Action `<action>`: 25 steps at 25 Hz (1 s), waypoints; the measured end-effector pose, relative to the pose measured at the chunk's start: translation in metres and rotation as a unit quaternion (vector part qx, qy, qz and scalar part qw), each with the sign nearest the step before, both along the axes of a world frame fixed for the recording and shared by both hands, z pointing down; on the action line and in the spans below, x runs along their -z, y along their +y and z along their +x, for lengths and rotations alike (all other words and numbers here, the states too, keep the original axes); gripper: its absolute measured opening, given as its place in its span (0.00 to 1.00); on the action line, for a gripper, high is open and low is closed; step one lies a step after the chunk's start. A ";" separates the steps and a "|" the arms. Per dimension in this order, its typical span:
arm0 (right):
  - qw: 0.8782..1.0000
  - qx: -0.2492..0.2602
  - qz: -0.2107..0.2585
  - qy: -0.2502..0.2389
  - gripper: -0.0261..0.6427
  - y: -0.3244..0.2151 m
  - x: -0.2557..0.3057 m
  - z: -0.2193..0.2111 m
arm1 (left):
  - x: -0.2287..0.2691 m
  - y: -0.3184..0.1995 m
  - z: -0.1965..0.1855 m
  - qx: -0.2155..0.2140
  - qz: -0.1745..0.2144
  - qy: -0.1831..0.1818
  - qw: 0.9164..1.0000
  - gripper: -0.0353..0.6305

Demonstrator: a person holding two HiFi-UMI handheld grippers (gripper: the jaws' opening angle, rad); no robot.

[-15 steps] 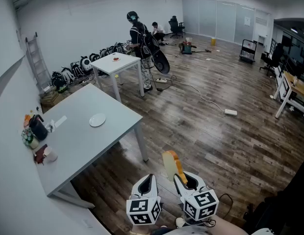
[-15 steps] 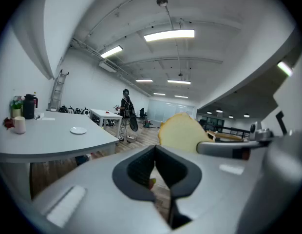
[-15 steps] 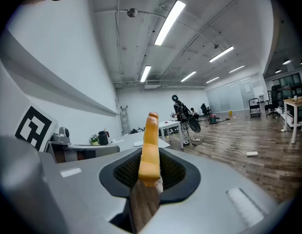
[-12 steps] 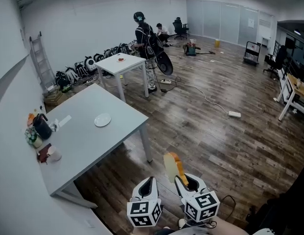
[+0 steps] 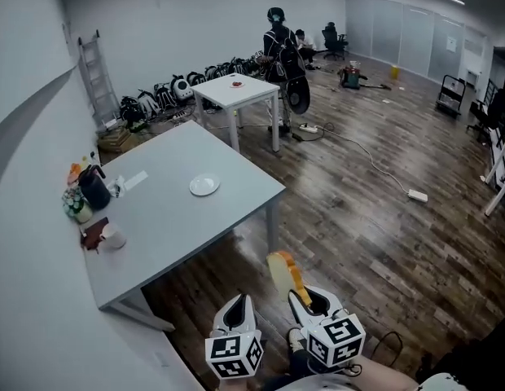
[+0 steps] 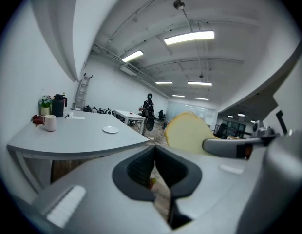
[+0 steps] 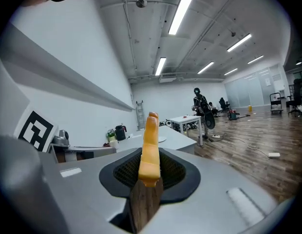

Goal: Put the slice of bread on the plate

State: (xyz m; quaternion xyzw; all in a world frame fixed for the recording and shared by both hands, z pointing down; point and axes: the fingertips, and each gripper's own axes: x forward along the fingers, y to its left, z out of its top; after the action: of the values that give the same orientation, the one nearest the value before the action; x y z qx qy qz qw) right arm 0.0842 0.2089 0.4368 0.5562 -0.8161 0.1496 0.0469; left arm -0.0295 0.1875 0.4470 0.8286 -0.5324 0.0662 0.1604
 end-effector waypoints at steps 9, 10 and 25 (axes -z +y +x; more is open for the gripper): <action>0.998 0.065 -0.003 0.000 0.17 -0.096 -0.008 -0.047 | -0.007 -0.077 -0.053 0.073 0.002 -0.003 0.997 0.07; 0.997 0.073 -0.002 0.002 0.17 -0.111 -0.008 -0.050 | -0.008 -0.090 -0.058 0.080 0.003 -0.005 0.997 0.07; 0.989 0.147 -0.007 0.013 0.17 -0.344 -0.013 -0.082 | 0.001 -0.298 -0.102 0.174 0.023 -0.007 0.985 0.07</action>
State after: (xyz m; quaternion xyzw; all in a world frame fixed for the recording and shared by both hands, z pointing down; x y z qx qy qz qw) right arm 0.0026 -0.1348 0.4497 0.4315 -0.8874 0.1396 0.0827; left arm -0.1314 -0.1106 0.4460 0.7266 -0.6705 0.0306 0.1465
